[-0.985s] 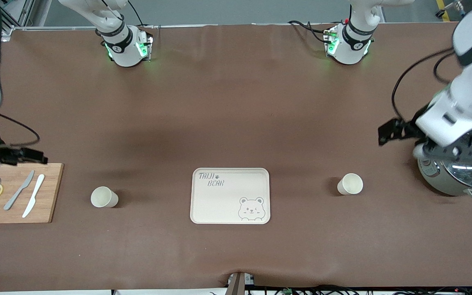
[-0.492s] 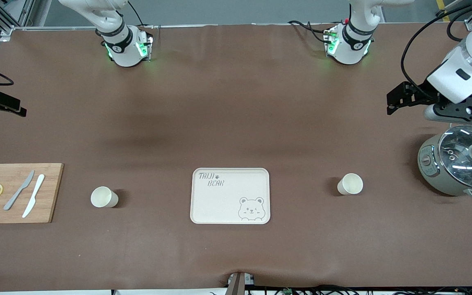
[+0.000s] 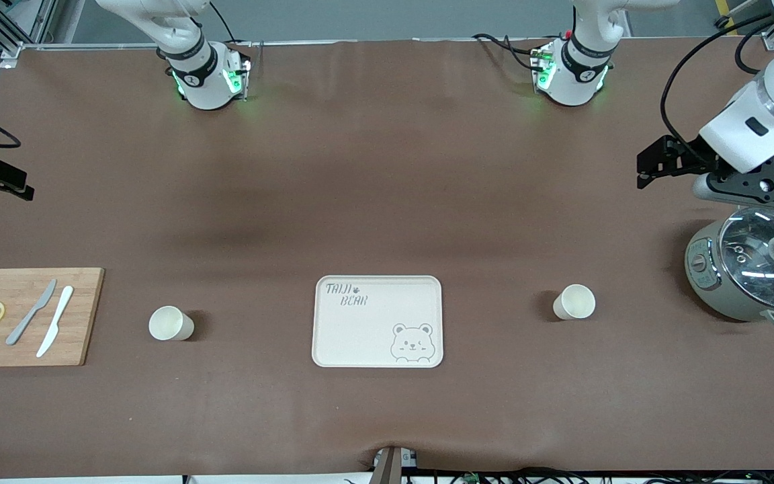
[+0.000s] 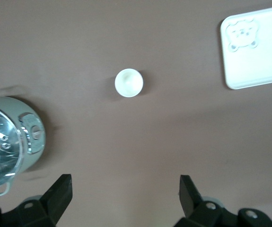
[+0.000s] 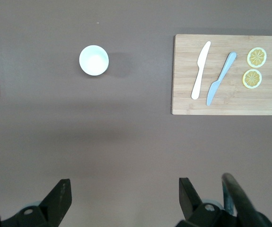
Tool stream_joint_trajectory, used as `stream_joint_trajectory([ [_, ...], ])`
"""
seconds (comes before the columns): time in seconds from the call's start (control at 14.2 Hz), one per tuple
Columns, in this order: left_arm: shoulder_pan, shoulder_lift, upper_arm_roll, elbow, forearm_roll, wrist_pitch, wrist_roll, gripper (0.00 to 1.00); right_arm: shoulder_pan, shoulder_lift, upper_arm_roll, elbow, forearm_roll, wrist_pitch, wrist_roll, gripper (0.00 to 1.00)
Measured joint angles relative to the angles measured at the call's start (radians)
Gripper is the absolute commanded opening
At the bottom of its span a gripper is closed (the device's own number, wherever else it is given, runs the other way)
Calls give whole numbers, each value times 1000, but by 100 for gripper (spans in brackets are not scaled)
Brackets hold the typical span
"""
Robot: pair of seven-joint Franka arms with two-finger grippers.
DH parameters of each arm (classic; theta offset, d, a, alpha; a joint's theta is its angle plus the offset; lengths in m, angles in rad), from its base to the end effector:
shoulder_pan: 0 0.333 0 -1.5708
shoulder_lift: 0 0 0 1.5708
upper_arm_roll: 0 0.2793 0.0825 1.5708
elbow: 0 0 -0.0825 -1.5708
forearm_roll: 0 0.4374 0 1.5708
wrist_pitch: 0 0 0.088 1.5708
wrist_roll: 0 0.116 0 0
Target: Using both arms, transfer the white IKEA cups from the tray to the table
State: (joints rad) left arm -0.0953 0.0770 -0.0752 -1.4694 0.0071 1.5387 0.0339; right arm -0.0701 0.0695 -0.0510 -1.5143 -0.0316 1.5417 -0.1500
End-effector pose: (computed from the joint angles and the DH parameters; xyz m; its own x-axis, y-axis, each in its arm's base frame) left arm 0.6174 -0.1038 0.5817 0.9792 -0.2026 -0.0075 -0.2026 -0.9793 -0.0011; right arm 0.6182 -0.0781 0.5632 0.9985 0.0280 -0.0468 0.0293 -0.9992 0.0285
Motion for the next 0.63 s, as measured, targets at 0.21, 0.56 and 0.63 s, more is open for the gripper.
stream_joint_trajectory([
  [0.21,6,0,2,-11,17,-7,7,100,0,-1,-2,22,-8,3,1,100],
  [0.56,9,0,2,-16,18,-7,-12,100,0,0,-7,33,-11,34,3,100],
  [0.63,9,0,2,-16,18,-7,-15,100,0,0,-8,33,-11,34,4,100],
])
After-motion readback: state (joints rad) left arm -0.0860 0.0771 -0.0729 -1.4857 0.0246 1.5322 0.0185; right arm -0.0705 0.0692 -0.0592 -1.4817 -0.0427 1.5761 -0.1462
